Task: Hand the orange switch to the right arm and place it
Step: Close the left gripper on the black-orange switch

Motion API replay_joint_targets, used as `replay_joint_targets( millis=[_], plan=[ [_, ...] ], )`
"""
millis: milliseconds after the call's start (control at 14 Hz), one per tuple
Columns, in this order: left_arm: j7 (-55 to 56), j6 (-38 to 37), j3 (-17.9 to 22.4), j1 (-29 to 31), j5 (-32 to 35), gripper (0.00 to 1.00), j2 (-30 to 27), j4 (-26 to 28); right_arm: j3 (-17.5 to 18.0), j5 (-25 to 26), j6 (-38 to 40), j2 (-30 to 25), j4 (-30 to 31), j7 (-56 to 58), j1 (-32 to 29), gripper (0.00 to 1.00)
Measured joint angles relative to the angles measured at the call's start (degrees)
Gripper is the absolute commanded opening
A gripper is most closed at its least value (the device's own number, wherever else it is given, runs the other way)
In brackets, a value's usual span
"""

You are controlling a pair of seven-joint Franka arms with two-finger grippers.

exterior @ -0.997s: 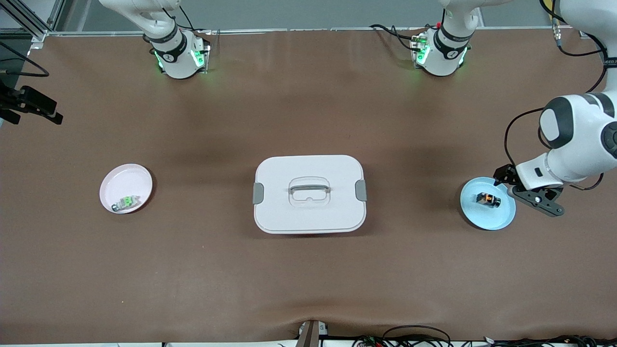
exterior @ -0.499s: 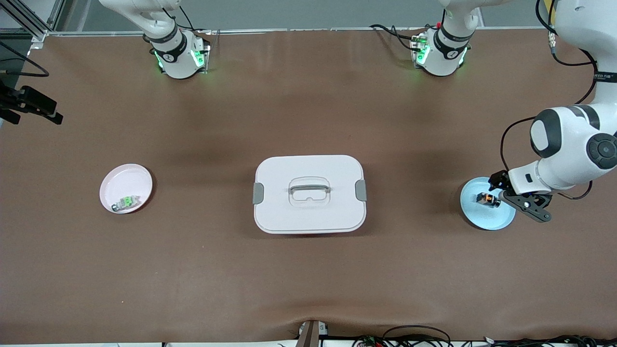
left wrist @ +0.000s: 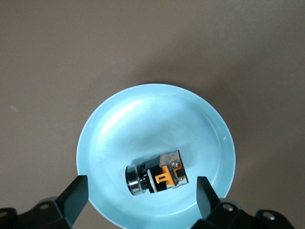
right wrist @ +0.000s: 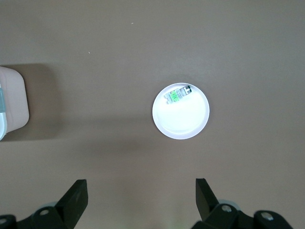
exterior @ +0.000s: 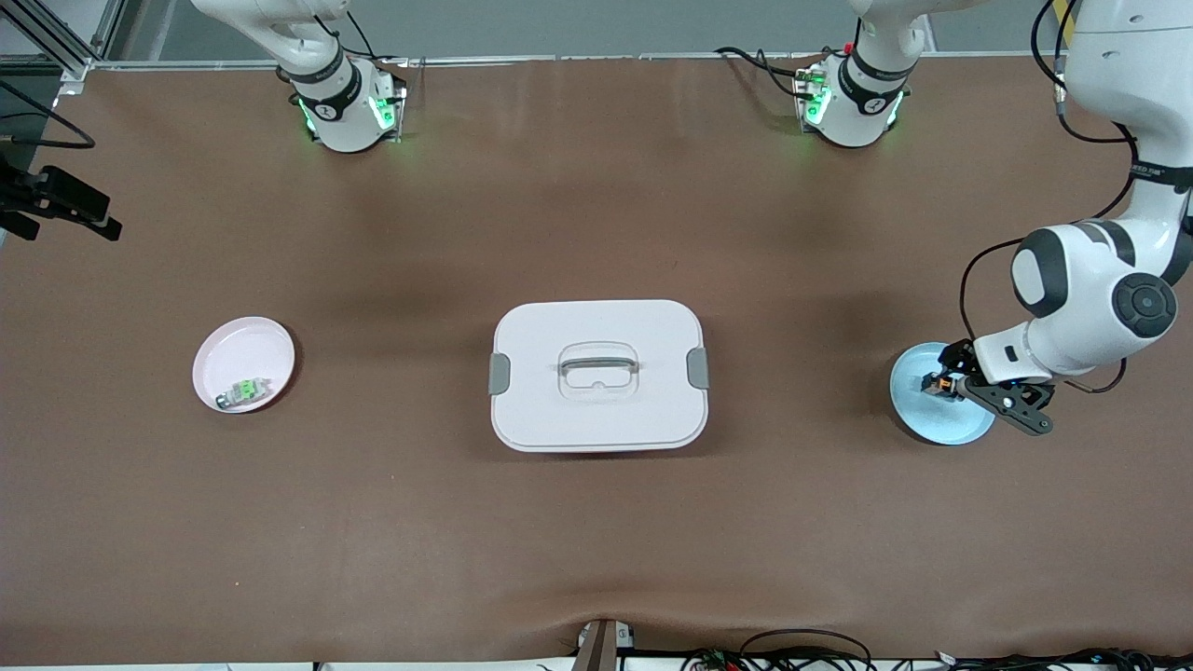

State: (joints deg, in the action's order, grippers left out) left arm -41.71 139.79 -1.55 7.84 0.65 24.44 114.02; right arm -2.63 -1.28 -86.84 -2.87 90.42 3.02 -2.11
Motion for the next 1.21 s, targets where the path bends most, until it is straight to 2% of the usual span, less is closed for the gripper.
replay_joint_targets(
  millis=[285,1211],
  plan=[
    [-0.01,2.15,0.0,0.79,-5.41,1.0,0.85,1.77,0.0,0.0,0.0,0.0,0.0,0.0,0.0,1.0],
    [4.79,6.79,0.0,1.26,-6.33,1.0,4.73,2.97,0.06,0.0,0.0,0.0,0.0,0.0,0.0,1.0]
  ],
)
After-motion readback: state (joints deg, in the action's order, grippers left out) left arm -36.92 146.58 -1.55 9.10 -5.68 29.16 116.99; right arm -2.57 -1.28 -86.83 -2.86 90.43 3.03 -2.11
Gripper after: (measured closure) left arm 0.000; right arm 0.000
